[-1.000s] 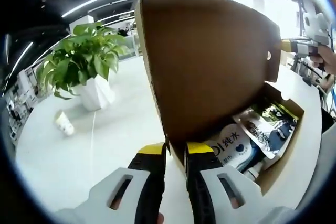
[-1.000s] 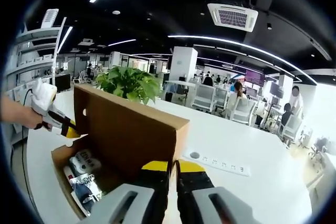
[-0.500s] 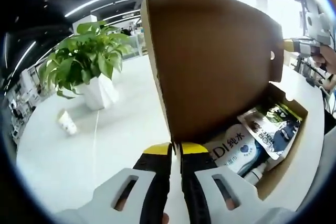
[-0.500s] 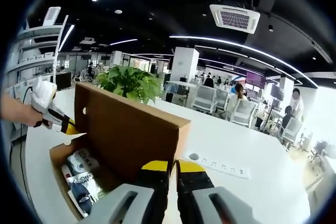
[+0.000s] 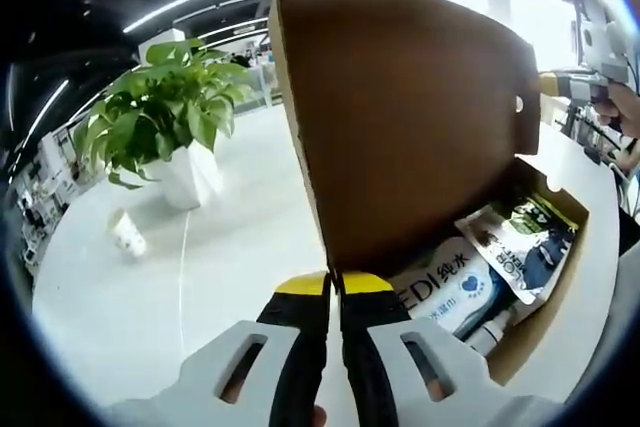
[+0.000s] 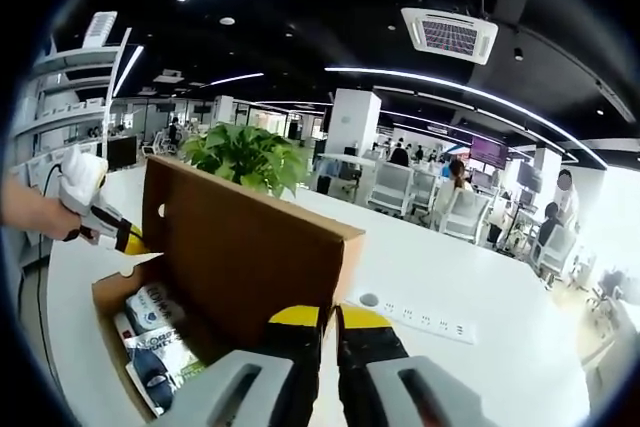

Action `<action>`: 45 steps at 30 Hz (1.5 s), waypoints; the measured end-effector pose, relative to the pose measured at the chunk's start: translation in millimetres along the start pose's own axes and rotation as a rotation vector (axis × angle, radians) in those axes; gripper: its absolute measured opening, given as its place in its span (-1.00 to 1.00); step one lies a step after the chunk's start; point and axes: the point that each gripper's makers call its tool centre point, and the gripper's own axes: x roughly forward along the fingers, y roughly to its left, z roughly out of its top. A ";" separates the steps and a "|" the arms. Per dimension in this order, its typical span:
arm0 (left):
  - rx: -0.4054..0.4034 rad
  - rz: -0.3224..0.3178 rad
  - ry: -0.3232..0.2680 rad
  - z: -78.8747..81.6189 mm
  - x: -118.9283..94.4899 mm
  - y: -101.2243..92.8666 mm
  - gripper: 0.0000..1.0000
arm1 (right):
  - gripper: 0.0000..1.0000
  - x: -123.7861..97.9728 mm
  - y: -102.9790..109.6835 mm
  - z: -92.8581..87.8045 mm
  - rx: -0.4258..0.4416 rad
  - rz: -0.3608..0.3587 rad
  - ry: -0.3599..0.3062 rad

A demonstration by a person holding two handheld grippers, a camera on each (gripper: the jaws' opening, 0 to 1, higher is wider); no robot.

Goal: Operate the shoe box by opening the lid, removing the specified soft item, and placing it in the target area until the item is outside and the box remains undamaged.

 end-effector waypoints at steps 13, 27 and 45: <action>0.006 0.004 0.004 0.1 0.2 2.2 -0.97 | -0.97 1.6 2.1 -2.2 0.003 0.009 0.007; 0.008 0.005 0.008 0.0 -0.6 2.3 -0.98 | -0.92 -1.2 8.4 -17.1 0.006 0.011 0.028; 0.016 0.006 0.015 0.5 -1.1 1.5 -0.98 | -0.94 -2.3 9.9 -51.7 0.011 0.011 0.093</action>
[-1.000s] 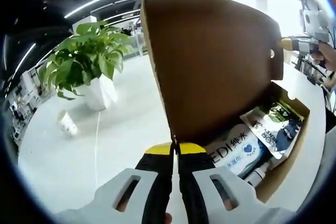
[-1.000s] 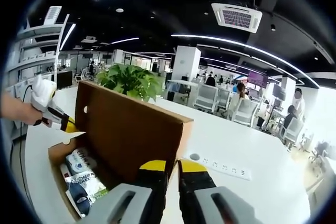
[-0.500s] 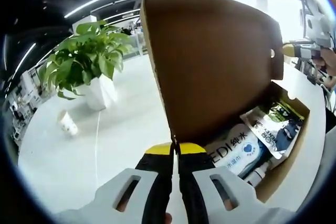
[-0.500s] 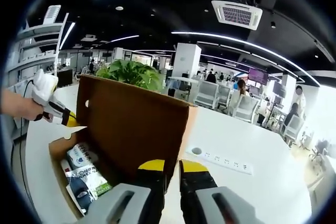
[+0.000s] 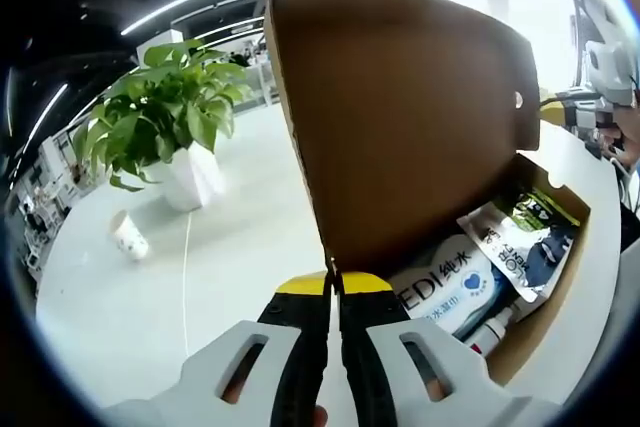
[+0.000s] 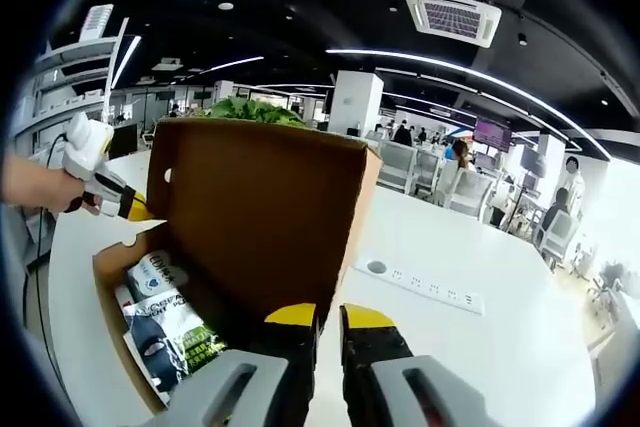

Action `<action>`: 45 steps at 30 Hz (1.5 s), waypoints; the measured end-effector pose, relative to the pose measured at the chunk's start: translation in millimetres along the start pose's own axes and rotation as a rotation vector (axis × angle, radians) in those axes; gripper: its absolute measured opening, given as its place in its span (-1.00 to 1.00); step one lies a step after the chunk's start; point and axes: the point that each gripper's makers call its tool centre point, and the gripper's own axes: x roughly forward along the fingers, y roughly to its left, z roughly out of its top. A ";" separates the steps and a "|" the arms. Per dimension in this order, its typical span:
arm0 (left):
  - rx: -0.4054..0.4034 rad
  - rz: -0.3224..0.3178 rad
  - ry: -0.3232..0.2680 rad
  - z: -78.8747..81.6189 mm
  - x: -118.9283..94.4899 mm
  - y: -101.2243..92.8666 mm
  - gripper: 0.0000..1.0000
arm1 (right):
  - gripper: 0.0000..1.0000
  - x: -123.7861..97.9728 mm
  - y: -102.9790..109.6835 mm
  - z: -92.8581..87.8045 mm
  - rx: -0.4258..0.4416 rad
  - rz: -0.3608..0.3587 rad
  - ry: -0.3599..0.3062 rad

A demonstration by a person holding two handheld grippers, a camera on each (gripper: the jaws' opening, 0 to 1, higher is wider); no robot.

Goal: Operate the shoe box by opening the lid, removing the specified soft item, and placing it in the target area until the item is outside and the box remains undamaged.

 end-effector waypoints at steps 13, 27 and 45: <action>0.003 -0.001 0.005 -0.1 1.2 1.1 -0.98 | -1.00 1.0 7.7 -19.8 -0.004 0.019 0.049; 0.002 -0.001 0.007 0.7 2.3 1.4 -0.98 | -1.00 3.0 7.6 -24.0 0.005 0.027 0.062; 0.002 -0.001 0.013 1.7 2.1 2.6 -0.98 | -1.00 4.7 8.1 -22.4 0.007 0.029 0.063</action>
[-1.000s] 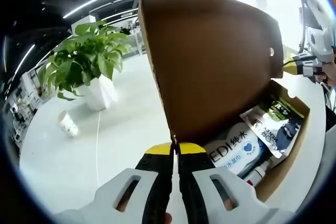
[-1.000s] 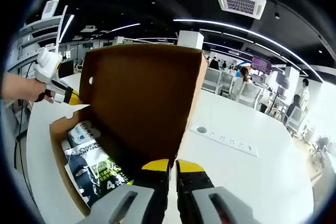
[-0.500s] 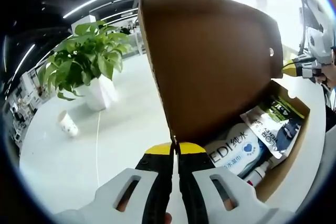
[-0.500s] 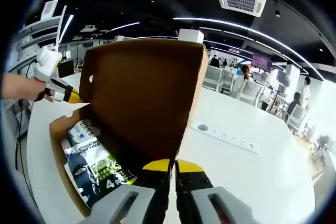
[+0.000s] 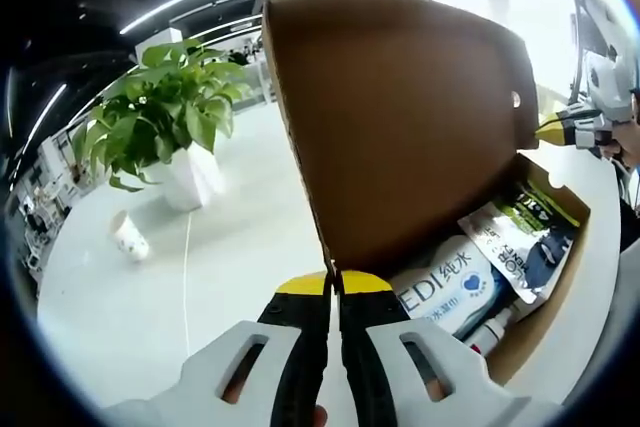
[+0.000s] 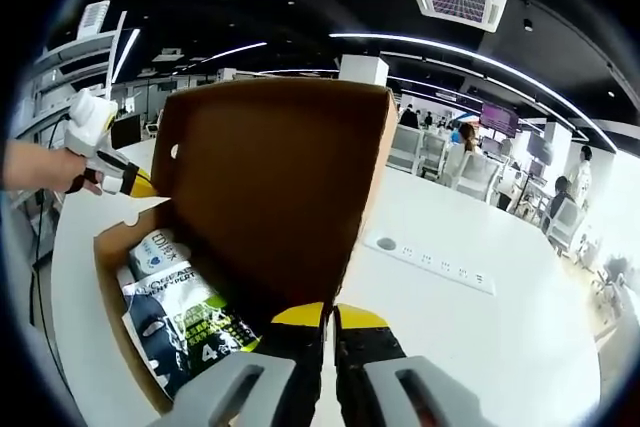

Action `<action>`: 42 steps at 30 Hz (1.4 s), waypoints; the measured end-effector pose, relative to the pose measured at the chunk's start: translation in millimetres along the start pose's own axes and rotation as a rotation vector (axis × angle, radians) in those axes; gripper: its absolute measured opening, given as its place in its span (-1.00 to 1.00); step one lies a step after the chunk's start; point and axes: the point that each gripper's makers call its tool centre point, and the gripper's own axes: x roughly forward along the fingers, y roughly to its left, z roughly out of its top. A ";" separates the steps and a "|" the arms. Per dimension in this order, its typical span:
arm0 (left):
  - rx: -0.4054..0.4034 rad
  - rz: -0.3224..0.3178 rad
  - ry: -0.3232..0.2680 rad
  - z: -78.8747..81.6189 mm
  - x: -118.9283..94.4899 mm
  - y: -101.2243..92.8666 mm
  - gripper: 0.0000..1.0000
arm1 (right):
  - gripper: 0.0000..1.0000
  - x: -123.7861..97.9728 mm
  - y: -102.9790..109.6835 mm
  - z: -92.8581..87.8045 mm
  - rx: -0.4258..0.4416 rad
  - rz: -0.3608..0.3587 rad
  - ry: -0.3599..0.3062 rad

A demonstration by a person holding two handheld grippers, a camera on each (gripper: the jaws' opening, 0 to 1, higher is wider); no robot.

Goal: Operate the shoe box by opening the lid, removing the specified soft item, and placing it in the target area until the item is outside and the box remains undamaged.

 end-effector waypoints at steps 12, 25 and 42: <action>0.001 0.001 0.001 1.0 0.6 -0.6 -0.98 | -1.00 0.0 -1.2 0.5 0.001 0.000 -0.001; -0.003 0.003 -0.003 2.9 1.1 0.5 -0.98 | -1.00 1.2 -2.8 2.8 0.002 0.000 -0.003; -0.005 0.002 -0.001 5.1 1.2 0.8 -0.98 | -1.00 4.0 -4.4 4.8 0.014 0.001 -0.003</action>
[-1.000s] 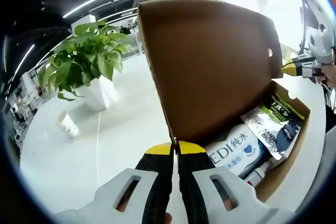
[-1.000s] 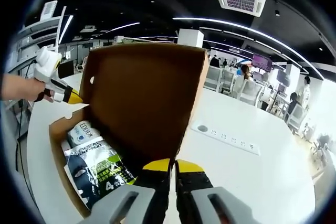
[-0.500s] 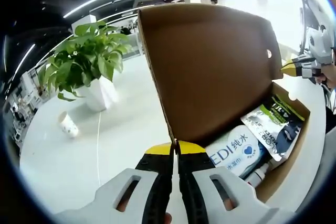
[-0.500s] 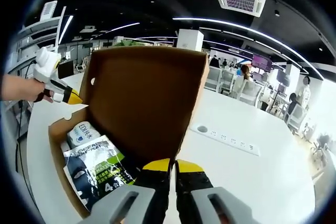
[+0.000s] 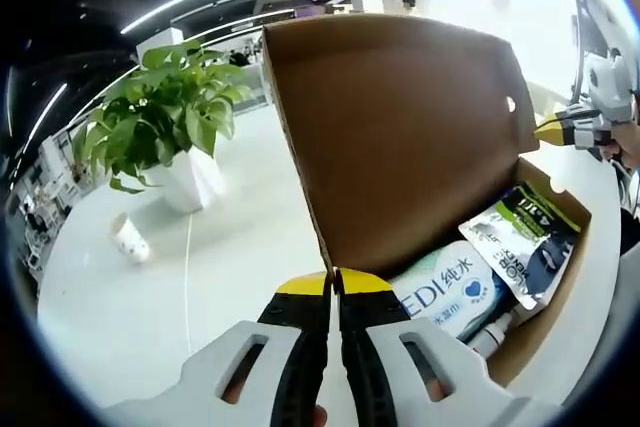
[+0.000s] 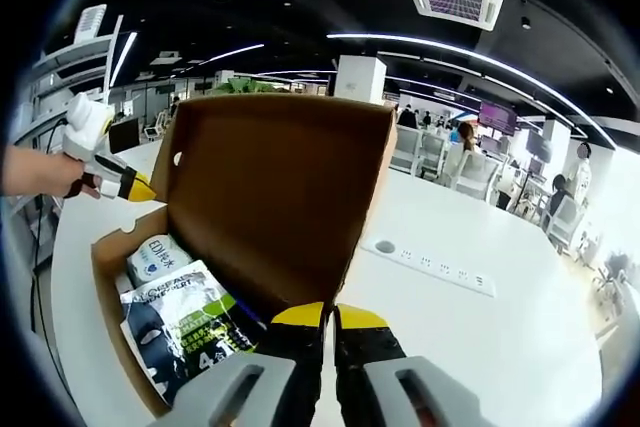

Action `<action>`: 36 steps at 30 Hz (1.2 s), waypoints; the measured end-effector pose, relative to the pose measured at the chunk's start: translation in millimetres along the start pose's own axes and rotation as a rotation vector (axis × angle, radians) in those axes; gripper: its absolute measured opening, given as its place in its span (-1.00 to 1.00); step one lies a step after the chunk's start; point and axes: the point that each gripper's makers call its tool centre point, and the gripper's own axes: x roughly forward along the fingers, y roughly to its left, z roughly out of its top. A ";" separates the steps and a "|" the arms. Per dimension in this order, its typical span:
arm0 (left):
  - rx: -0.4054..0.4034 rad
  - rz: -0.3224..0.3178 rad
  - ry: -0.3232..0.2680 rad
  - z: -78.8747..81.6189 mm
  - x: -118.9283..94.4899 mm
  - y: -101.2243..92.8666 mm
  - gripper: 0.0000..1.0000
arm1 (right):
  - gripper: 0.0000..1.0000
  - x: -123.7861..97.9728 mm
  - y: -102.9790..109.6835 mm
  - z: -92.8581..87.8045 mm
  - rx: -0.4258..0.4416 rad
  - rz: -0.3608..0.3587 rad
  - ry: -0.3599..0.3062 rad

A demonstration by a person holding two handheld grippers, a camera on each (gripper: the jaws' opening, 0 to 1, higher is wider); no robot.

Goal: Operate the shoe box by opening the lid, removing the specified soft item, and placing it in the target area until the item is outside and the box remains undamaged.

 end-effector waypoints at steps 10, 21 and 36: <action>-0.007 -0.002 0.009 0.2 0.9 0.3 -0.97 | -1.00 1.8 -0.7 0.7 0.015 0.004 0.005; -0.010 -0.004 0.014 3.2 2.2 0.4 -0.97 | -1.00 4.1 -3.4 3.0 0.043 0.008 0.012; -0.006 -0.006 0.020 6.7 4.8 1.2 -0.97 | -1.00 9.5 -7.0 4.7 0.064 0.011 0.019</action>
